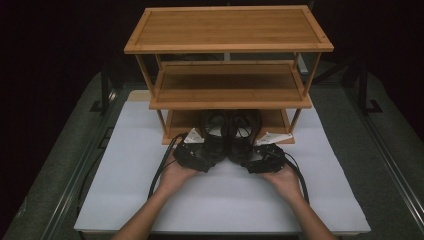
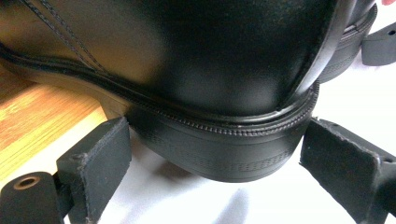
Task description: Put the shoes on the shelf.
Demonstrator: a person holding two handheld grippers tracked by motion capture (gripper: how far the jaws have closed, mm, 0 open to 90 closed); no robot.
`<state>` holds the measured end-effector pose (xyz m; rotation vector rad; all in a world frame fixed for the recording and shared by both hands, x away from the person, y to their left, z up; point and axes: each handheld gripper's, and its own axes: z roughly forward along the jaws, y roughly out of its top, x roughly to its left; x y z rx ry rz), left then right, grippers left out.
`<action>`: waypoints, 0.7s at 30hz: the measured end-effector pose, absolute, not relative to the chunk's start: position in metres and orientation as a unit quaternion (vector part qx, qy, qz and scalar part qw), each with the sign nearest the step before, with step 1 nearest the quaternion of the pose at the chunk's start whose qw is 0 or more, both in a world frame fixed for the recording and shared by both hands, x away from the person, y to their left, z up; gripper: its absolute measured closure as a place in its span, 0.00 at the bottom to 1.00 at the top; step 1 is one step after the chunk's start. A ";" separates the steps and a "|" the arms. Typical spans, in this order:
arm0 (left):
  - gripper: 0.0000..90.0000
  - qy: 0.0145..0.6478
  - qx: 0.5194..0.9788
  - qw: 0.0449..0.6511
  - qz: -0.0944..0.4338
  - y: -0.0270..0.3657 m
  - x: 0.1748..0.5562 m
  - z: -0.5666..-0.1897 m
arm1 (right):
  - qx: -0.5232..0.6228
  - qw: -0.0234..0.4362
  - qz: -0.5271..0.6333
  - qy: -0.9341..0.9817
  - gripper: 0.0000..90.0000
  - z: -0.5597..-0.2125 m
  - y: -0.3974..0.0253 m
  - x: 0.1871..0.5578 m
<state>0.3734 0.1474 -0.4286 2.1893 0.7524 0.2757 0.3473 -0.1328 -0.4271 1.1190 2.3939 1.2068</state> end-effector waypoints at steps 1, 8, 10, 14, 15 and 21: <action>0.10 0.298 0.862 0.396 0.107 0.148 0.374 -0.428 | 0.383 0.119 0.411 0.818 0.23 -0.426 -0.132 0.348; 0.10 0.308 0.855 0.405 0.100 0.151 0.388 -0.424 | 0.384 0.110 0.417 0.817 0.23 -0.420 -0.133 0.363; 0.10 0.309 0.853 0.409 0.100 0.152 0.392 -0.424 | 0.383 0.110 0.420 0.815 0.23 -0.420 -0.133 0.367; 0.10 0.314 0.852 0.409 0.098 0.153 0.401 -0.428 | 0.374 0.117 0.424 0.816 0.23 -0.420 -0.132 0.377; 0.10 0.314 0.852 0.408 0.099 0.153 0.403 -0.428 | 0.373 0.118 0.422 0.818 0.23 -0.420 -0.132 0.380; 0.10 0.314 0.852 0.405 0.106 0.153 0.413 -0.430 | 0.372 0.118 0.421 0.819 0.23 -0.424 -0.130 0.392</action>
